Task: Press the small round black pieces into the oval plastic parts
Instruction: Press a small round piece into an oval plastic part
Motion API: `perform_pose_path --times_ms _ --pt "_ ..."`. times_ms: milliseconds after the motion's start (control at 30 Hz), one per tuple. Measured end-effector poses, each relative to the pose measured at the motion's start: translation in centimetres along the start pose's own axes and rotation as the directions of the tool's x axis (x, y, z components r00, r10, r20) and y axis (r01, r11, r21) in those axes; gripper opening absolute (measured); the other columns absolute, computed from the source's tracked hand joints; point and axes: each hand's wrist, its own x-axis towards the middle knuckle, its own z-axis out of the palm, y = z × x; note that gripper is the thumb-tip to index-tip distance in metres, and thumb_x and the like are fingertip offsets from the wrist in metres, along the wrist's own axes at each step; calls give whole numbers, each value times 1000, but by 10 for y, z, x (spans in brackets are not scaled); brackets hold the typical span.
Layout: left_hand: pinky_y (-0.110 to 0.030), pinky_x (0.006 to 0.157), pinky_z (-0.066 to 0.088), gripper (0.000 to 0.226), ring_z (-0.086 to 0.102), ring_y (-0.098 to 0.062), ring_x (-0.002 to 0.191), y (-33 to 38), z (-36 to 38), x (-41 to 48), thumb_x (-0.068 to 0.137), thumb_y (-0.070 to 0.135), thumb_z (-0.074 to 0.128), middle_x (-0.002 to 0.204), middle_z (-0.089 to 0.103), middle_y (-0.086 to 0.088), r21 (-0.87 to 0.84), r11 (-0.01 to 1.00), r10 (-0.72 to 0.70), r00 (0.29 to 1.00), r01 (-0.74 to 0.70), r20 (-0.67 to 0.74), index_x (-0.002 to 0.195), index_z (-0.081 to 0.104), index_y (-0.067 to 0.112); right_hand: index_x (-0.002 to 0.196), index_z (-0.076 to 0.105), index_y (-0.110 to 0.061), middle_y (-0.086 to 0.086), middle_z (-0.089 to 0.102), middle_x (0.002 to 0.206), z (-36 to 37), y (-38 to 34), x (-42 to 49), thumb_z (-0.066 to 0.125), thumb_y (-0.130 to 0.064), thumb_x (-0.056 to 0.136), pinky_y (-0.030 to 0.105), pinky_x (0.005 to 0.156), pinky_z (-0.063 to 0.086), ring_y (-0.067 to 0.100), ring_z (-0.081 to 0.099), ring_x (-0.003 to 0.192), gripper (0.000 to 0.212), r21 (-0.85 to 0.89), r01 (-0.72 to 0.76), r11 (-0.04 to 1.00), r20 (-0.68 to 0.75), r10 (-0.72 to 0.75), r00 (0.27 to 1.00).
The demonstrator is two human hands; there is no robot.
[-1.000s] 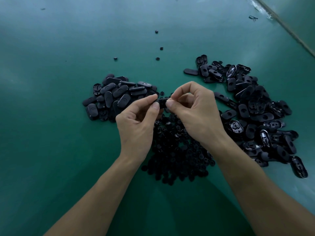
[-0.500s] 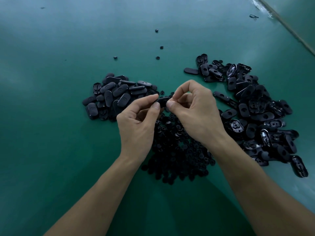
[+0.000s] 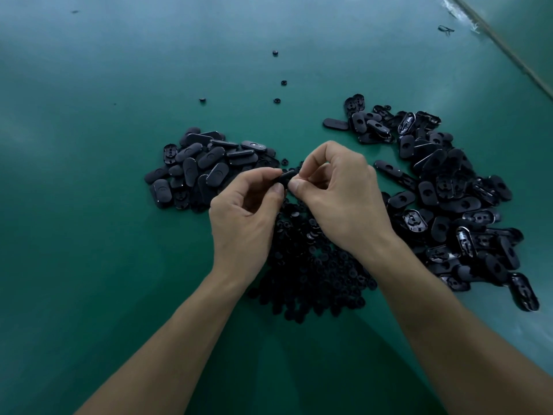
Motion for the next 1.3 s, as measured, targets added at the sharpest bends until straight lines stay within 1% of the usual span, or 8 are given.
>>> perform_pose_path --times_ms 100,300,433,600,800,867,1033,1300 --pt "-21 78 54 18 70 -7 84 0 0 0 91 6 71 88 75 9 -4 1000 -8 1000 8 6 100 72 22 74 59 -27 -9 66 71 2 -6 -4 73 -13 87 22 65 52 5 63 71 24 -84 31 996 -26 -34 999" --pt "-26 80 57 16 71 -10 86 0 0 1 90 10 75 91 75 5 5 1000 -29 999 29 -19 100 70 20 83 64 -29 -4 67 79 1 -15 -9 66 -15 92 37 74 58 16 66 78 17 -158 60 986 20 -58 998" --pt "-34 84 58 15 72 -19 91 -1 -1 1 90 9 74 97 75 -5 -1 1000 -24 1000 24 12 104 70 10 93 69 -29 -1 70 90 -2 -17 -12 65 -18 95 38 82 58 20 67 89 11 -175 70 982 67 -59 996" --pt "-40 85 59 12 71 -21 91 0 -2 1 93 5 71 96 74 -6 3 1000 -14 1000 14 17 103 68 11 95 75 -26 -8 72 86 -4 -16 -13 69 -16 92 22 80 57 6 68 86 13 -155 107 982 79 -96 992" --pt "-26 80 55 20 67 -7 82 -1 1 2 94 4 69 88 71 6 -18 999 -33 999 33 0 100 66 23 114 73 -22 -9 70 98 -8 -3 2 72 -17 90 9 83 47 -1 62 85 25 -161 124 979 72 -113 991" --pt "-27 80 55 19 68 -9 83 -2 0 3 94 5 69 88 72 4 -37 998 -42 999 42 -8 101 66 22 110 76 -19 -9 74 94 -9 1 7 74 -14 88 8 82 50 -3 67 83 22 -63 99 993 126 -90 988" --pt "-25 81 55 20 70 -8 86 -4 0 4 91 7 71 88 75 7 -92 994 -62 998 60 -19 101 68 24 97 76 -19 -8 75 81 -9 11 11 77 -14 86 25 79 59 2 70 77 12 50 81 995 151 -87 985" --pt "-29 84 57 18 71 -12 88 -7 -1 4 89 12 73 92 76 3 -108 992 -66 998 64 -15 103 72 22 89 75 -22 -8 75 77 -10 15 14 79 -16 85 27 74 60 5 71 73 8 109 66 992 192 -86 978"
